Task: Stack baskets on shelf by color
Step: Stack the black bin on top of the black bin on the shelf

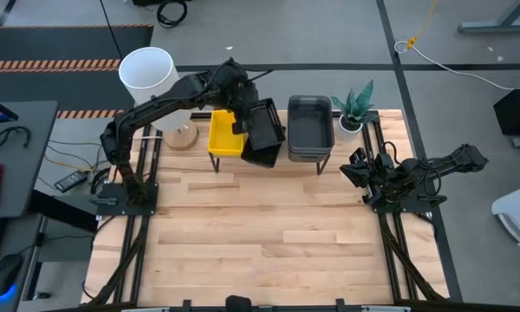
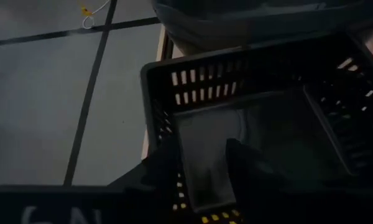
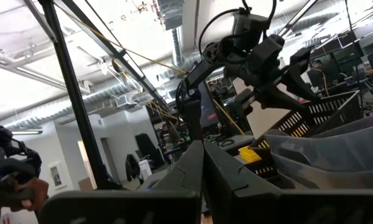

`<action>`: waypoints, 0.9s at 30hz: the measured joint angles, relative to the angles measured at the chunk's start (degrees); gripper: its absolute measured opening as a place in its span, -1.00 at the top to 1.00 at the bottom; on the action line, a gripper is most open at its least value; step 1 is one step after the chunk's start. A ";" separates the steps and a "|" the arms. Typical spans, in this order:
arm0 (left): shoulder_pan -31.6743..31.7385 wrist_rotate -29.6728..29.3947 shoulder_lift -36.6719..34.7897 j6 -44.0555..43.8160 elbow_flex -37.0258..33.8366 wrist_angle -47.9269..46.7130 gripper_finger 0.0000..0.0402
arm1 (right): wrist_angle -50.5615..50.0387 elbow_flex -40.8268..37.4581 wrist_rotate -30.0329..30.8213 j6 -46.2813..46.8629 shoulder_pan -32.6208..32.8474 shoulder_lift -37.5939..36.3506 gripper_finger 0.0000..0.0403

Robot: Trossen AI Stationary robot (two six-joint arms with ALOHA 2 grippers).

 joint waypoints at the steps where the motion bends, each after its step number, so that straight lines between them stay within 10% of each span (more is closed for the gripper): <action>1: 0.07 0.04 0.00 0.02 0.00 0.04 0.33 | 0.00 0.02 0.01 0.00 0.00 0.00 0.92; 27: -12.42 4.29 -0.15 -20.43 10.54 -11.25 0.23 | 0.00 0.02 0.01 0.02 0.00 0.00 0.92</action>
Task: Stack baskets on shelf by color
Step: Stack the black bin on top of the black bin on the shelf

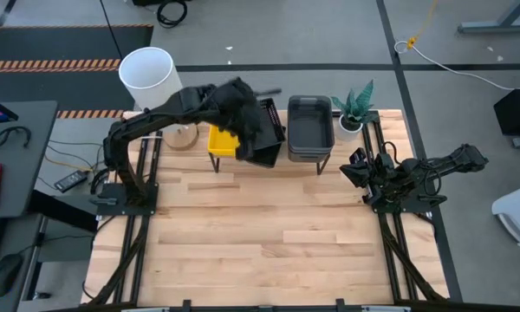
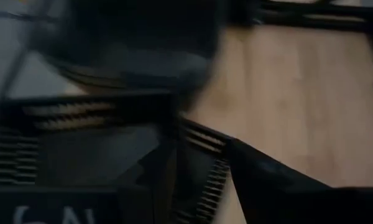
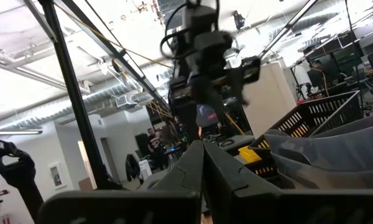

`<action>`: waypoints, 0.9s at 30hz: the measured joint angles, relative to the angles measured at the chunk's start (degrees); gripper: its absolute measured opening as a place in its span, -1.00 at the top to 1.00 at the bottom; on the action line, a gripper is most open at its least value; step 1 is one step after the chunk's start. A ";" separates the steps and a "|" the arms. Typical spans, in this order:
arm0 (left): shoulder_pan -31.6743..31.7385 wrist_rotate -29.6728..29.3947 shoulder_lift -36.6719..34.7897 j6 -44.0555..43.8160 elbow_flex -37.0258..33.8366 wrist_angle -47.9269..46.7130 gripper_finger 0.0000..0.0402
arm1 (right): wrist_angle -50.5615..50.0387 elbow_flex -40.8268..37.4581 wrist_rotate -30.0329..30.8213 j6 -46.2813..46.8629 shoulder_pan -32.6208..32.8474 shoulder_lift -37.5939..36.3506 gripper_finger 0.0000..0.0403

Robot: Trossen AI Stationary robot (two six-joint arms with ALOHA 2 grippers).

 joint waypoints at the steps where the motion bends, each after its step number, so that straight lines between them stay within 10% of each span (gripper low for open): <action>1: -0.92 0.32 0.00 -1.54 -0.02 -1.00 0.23 | 0.00 -0.02 0.00 -0.02 -0.02 0.00 0.92; 14: -12.71 -8.58 0.76 -17.22 0.00 -2.78 -0.09 | 0.00 -0.01 0.00 -0.01 0.00 0.01 0.92; 27: -13.79 -29.88 7.32 -5.79 -1.70 0.26 -0.06 | 0.26 -0.02 0.15 -0.01 0.00 0.20 0.92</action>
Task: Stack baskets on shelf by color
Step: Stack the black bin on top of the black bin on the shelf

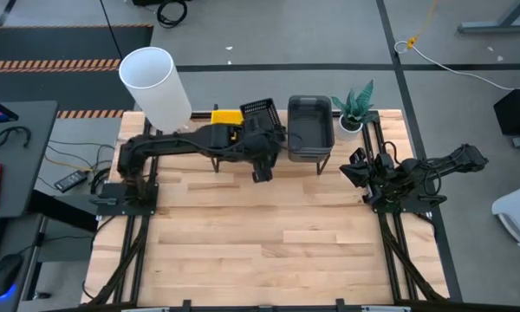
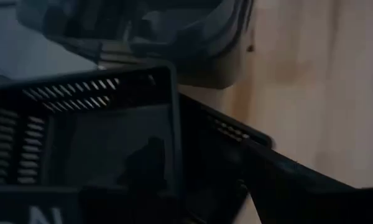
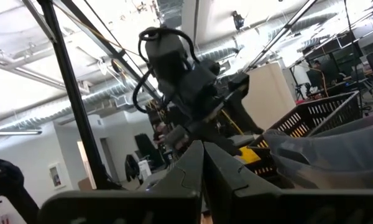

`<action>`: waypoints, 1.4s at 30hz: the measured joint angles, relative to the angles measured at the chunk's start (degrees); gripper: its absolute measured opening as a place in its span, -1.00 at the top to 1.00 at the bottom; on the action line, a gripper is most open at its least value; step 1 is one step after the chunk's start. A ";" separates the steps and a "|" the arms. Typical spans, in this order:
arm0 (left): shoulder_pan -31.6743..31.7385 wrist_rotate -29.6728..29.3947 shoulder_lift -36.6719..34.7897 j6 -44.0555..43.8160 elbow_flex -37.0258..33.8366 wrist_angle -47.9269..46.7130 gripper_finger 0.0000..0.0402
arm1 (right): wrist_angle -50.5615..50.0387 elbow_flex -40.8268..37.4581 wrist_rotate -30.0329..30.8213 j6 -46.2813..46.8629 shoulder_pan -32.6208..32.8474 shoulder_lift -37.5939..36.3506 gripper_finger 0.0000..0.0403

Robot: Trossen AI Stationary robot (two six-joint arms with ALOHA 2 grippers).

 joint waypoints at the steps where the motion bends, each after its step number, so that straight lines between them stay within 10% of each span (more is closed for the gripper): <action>1: 0.04 -1.21 0.58 1.46 0.00 0.44 -0.06 | -0.12 0.00 0.04 0.00 0.00 0.00 0.92; 10: 1.27 -8.97 2.81 9.80 0.05 2.59 -0.05 | -0.22 0.00 -0.13 0.00 0.00 0.00 0.92; 22: 6.04 -0.78 3.12 9.33 0.02 1.05 0.16 | -0.24 0.00 -0.15 -0.01 -0.01 0.00 0.92; 42: 6.74 -0.68 2.71 13.70 0.02 -2.47 0.95 | -0.24 0.00 -0.15 -0.01 0.00 0.00 0.92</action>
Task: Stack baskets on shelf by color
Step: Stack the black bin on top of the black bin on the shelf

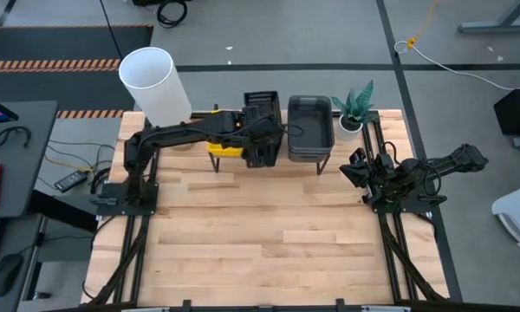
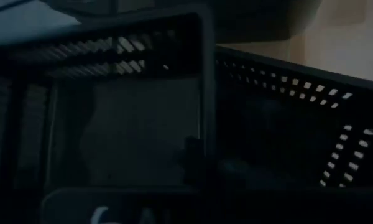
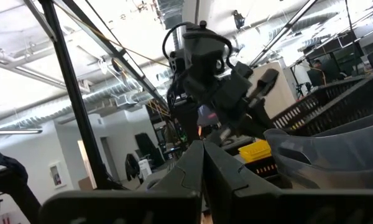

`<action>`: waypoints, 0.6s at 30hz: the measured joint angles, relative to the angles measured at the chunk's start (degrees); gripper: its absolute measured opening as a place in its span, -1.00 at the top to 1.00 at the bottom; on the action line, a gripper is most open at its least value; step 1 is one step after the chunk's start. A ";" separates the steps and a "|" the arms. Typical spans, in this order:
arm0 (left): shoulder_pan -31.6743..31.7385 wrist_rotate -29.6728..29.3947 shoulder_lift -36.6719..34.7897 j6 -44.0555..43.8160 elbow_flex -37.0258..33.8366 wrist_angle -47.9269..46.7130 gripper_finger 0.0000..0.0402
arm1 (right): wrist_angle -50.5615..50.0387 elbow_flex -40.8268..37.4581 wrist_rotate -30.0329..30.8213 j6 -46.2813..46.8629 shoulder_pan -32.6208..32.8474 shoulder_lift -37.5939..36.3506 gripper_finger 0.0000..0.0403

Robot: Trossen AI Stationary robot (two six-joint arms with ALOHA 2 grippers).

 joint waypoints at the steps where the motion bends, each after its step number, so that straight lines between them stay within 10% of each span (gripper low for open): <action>1: -0.12 -0.09 -0.44 0.43 0.00 -0.06 0.96 | 0.00 0.01 -0.01 0.00 -0.01 0.00 0.92; 18: -1.29 22.91 -6.87 4.40 0.07 -9.20 0.97 | -0.03 0.02 -0.02 0.01 -0.01 0.00 0.92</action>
